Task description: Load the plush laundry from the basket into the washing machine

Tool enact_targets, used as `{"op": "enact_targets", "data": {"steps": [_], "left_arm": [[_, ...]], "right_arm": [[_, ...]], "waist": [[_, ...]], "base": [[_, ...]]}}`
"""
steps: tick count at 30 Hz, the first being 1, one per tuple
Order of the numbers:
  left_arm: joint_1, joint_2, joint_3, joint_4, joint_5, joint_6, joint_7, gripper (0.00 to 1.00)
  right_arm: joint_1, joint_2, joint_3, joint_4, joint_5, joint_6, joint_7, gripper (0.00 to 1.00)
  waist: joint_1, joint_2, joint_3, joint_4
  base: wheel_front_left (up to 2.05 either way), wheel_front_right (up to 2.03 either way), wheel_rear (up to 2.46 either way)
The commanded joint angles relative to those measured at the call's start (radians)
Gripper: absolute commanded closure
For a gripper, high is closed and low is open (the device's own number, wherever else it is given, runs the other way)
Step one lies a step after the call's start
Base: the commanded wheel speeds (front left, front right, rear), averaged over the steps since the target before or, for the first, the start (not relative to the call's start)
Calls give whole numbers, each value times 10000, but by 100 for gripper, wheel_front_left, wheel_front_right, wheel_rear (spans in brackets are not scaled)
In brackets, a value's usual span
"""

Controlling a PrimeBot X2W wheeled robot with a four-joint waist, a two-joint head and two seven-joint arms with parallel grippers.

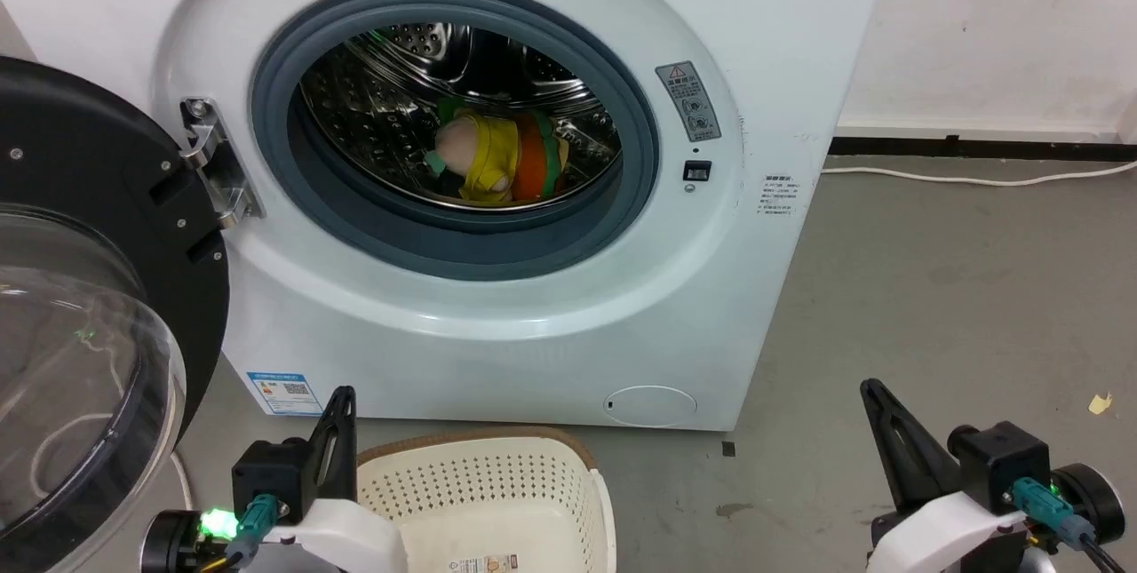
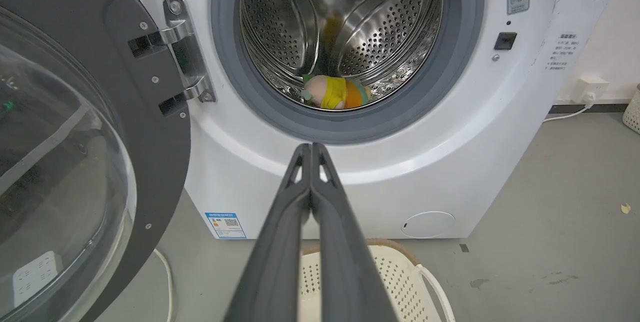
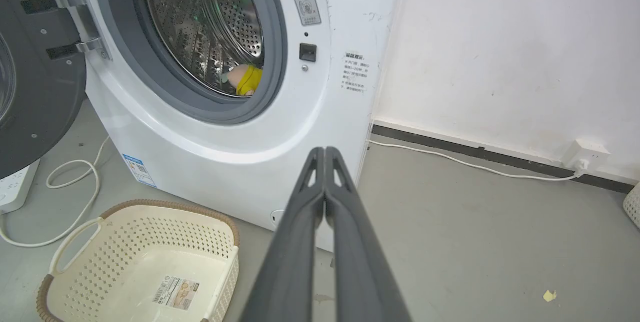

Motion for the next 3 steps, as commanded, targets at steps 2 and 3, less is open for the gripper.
{"op": "enact_targets", "data": {"steps": [2,3], "left_arm": [[-187,-70,108,-103,172,-43,87,100],[-187,-70,108,-103,172,-43,87,100]], "right_arm": [[-163,17,-24,24,62,-9,87,100],[-163,17,-24,24,62,-9,87,100]], "waist": [[0,-1,8,0],[0,-1,8,0]], "base": [[0,0,0],[0,0,0]]}}
